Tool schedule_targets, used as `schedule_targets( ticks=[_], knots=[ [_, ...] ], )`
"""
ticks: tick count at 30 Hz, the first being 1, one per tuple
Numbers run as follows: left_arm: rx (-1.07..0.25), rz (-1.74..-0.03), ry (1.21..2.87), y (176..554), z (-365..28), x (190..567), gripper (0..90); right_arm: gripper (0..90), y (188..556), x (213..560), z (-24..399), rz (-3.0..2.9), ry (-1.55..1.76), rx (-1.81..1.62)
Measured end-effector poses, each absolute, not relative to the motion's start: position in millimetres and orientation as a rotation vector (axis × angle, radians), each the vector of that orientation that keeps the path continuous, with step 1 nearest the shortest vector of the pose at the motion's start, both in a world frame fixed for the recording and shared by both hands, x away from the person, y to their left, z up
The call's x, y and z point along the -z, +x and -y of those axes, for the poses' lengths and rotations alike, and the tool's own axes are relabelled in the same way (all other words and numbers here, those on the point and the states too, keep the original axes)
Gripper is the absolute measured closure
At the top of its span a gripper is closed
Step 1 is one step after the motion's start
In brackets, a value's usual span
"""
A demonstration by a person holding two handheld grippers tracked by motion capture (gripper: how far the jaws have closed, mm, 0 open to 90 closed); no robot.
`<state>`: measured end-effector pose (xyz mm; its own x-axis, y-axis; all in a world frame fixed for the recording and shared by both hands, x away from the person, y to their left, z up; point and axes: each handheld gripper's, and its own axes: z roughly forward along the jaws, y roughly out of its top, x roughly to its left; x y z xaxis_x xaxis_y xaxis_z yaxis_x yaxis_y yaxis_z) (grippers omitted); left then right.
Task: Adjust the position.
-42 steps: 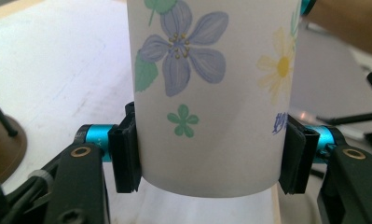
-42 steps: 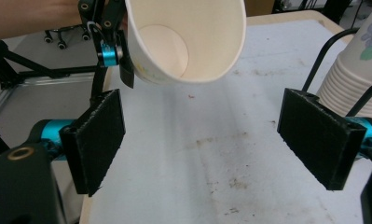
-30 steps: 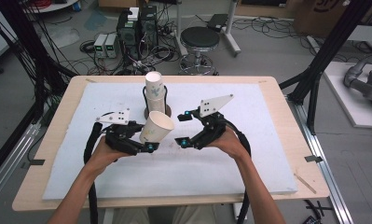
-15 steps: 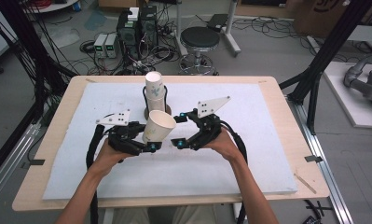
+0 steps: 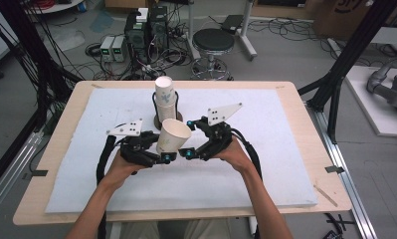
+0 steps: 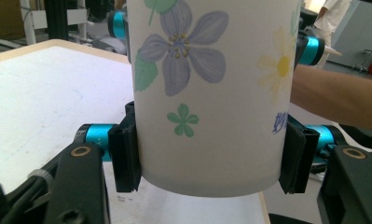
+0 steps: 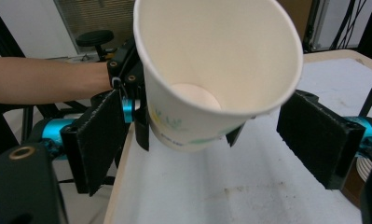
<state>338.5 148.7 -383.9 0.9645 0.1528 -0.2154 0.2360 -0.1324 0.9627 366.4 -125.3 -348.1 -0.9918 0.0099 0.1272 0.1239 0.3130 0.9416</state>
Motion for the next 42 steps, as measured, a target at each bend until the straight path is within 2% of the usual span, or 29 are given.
schedule_targets(
  ticks=[18,42],
  knots=[
    [0.083,-0.248,1.734,338.2,-135.3,388.1,37.0,16.5,369.0,352.2,119.2,2.412,-0.087,1.786],
    [0.091,-0.211,1.731,338.0,-132.1,388.5,37.1,34.4,374.5,353.7,117.6,2.293,-0.001,1.825]
  ],
)
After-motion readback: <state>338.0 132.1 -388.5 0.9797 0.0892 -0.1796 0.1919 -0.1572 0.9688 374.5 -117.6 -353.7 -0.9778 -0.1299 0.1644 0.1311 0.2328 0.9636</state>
